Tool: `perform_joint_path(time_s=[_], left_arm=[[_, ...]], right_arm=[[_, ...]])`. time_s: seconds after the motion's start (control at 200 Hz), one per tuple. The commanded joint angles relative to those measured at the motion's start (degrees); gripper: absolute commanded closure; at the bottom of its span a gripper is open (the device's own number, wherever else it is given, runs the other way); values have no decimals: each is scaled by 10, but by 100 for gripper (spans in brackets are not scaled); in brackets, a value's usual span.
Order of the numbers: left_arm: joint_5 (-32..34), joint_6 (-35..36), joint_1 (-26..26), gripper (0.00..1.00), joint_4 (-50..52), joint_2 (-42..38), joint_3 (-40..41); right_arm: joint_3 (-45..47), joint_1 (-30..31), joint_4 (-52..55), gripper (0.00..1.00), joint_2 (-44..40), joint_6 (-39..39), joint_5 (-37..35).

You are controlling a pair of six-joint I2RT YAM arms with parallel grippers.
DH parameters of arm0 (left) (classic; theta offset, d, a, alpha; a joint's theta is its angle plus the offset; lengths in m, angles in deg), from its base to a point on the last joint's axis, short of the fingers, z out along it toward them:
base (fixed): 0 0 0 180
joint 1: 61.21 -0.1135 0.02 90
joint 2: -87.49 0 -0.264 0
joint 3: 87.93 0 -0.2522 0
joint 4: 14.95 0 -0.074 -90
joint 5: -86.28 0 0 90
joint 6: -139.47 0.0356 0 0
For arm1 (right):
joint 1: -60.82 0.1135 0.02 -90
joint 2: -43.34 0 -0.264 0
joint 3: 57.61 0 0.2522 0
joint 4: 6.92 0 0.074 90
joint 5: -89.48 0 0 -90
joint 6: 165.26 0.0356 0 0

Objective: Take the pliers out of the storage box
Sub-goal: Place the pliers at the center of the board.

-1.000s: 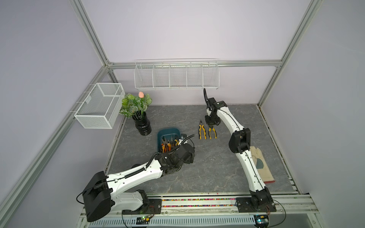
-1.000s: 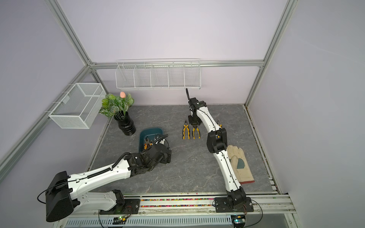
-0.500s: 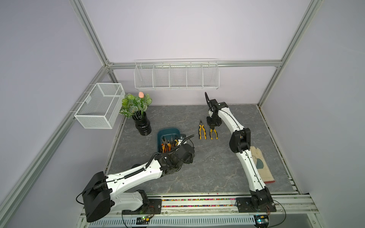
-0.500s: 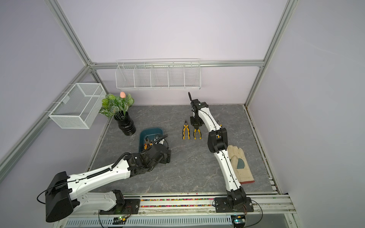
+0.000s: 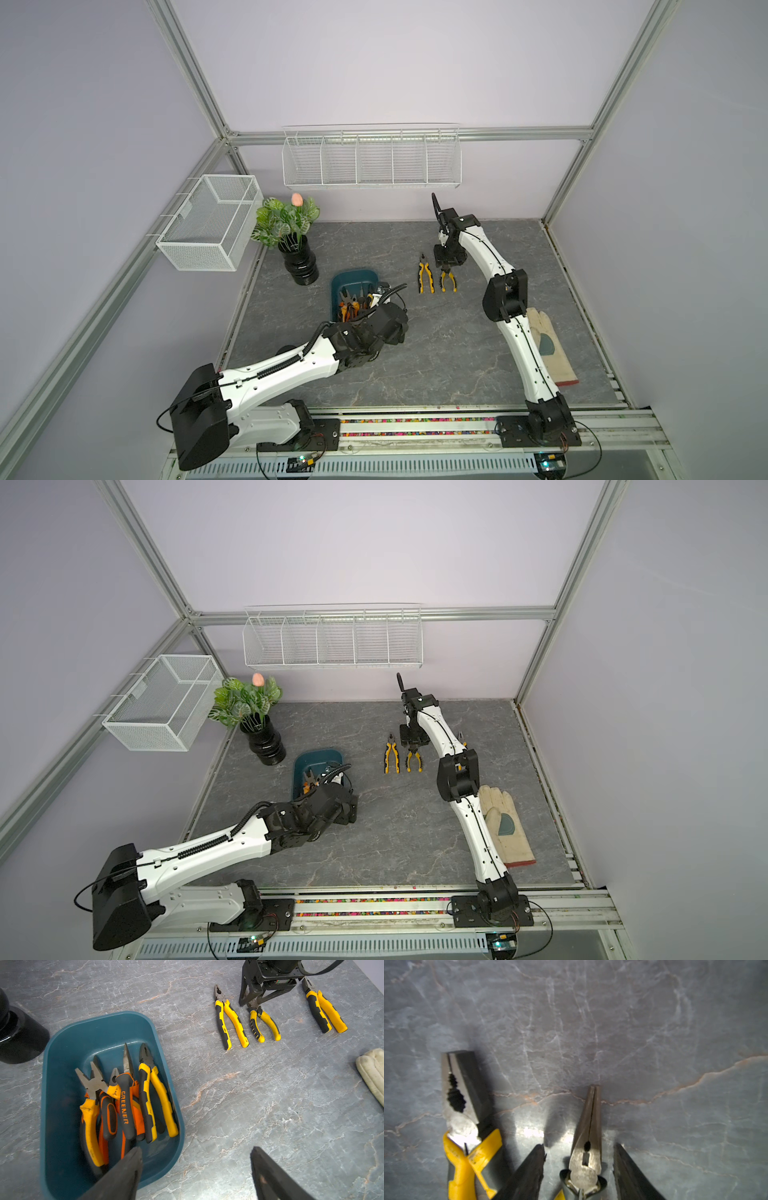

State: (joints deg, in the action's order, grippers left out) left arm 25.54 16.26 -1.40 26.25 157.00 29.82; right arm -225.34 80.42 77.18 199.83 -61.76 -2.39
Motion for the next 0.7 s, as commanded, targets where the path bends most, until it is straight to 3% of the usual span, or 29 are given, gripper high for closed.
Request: perform_joint_path(time_s=[0.0,0.095,0.285,0.415,0.525,0.615,0.695], left_arm=[[28,-22,1,15,28,-17,7],[35,-31,-1,15,43,-25,9],[41,-48,-9,13,38,-36,27],[9,-61,-65,12,25,-19,41],[-23,-56,-126,18,31,27,28],[-24,-42,-154,32,36,64,4],[-27,-35,-178,34,42,99,-16]], right_arm=[[48,1,-40,44,-95,3,-25],[148,0,-102,44,-190,10,-48],[451,4,-273,45,-453,39,-64],[695,33,-392,45,-668,72,-61],[766,82,-349,46,-754,77,-80],[808,129,-320,46,-792,79,-86],[865,156,-325,46,-831,98,-79]])
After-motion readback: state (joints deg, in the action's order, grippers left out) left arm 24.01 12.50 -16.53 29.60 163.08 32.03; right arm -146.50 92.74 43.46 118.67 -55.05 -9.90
